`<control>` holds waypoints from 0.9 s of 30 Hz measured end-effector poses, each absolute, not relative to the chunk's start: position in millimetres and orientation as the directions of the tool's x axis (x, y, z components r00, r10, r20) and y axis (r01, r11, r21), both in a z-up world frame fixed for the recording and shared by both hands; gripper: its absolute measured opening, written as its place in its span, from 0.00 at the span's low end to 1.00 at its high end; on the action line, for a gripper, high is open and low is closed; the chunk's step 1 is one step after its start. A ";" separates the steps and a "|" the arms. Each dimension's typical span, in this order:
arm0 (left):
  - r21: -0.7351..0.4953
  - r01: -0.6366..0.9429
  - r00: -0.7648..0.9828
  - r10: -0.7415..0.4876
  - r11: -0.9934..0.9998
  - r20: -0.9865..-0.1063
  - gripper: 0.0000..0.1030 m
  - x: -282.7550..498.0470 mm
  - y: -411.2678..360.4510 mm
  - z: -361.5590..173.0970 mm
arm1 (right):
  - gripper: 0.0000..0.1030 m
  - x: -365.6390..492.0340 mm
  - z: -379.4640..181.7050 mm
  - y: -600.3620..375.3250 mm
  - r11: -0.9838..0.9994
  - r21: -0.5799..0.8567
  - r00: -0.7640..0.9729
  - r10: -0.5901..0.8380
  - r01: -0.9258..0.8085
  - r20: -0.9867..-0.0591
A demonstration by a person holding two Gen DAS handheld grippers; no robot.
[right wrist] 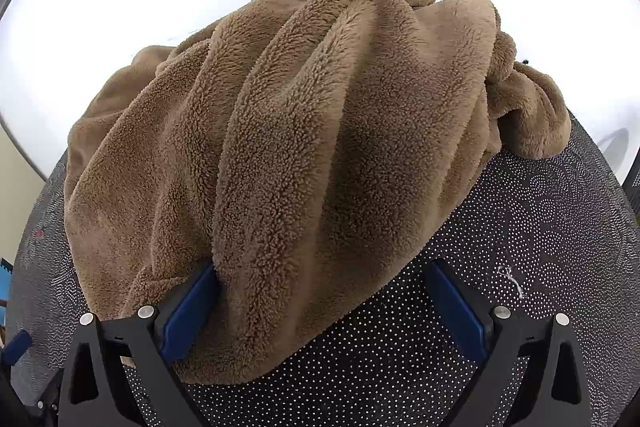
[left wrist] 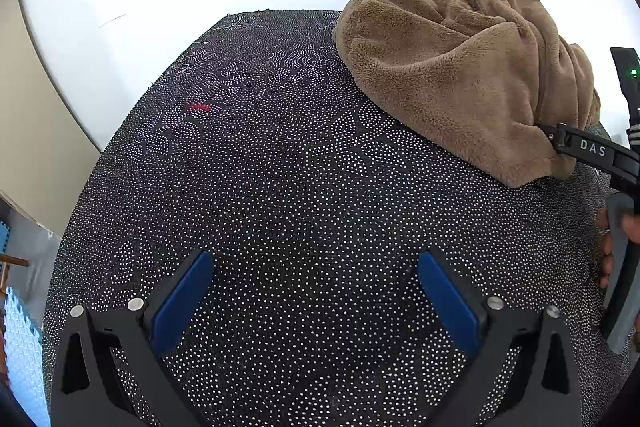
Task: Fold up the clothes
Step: 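Lift the blanket edge with the right gripper while the left gripper approaches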
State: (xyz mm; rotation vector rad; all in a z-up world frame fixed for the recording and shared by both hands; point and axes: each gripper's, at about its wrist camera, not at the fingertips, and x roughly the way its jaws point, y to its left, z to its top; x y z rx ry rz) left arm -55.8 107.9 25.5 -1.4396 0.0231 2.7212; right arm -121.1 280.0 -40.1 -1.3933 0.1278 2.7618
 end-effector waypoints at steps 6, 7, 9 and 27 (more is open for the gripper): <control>-0.016 -0.062 -0.561 0.048 -0.998 -0.826 1.00 -58.7 110.5 24.6 | 0.21 -100.7 -24.1 270.7 -0.999 0.035 -0.670 -0.027 0.002 -0.742; -0.016 -0.062 -0.561 0.048 -0.998 -0.826 1.00 -58.6 110.7 24.6 | 0.19 -96.8 -21.2 264.5 -1.000 0.009 -0.684 -0.023 0.025 -0.729; -0.016 -0.061 -0.561 0.048 -0.998 -0.826 1.00 -58.8 110.6 24.4 | 0.16 -85.1 -10.1 257.9 -0.997 0.003 -0.730 -0.055 0.072 -0.681; -0.420 -0.125 -0.584 0.409 -0.899 -0.701 1.00 -56.4 76.0 46.2 | 0.14 7.3 48.5 256.5 -0.938 0.159 -0.809 -0.345 0.307 -0.475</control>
